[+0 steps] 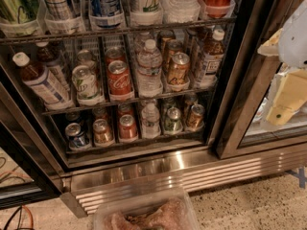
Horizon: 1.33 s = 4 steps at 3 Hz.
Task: Pick water bottle from top shelf of fridge
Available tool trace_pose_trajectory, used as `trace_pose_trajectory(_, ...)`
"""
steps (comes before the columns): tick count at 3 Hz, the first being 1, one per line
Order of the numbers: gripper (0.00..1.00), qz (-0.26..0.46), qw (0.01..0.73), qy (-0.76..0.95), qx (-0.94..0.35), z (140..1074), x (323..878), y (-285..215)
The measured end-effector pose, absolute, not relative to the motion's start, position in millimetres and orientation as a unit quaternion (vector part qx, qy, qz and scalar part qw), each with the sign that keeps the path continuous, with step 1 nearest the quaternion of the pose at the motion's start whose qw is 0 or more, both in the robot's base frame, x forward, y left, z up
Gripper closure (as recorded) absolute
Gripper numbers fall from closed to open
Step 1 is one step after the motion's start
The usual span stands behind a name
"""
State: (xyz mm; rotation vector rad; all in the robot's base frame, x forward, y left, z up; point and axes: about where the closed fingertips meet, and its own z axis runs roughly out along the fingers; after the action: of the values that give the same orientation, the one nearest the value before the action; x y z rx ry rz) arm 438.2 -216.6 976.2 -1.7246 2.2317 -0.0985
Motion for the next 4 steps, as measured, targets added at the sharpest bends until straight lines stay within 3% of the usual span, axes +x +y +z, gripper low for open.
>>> trace_pose_trajectory(2,0.00,-0.030,0.171,0.788,-0.591,974,442,-213)
trace_pose_trajectory(4,0.00,-0.002,0.234,0.854,-0.466,960,458,-186)
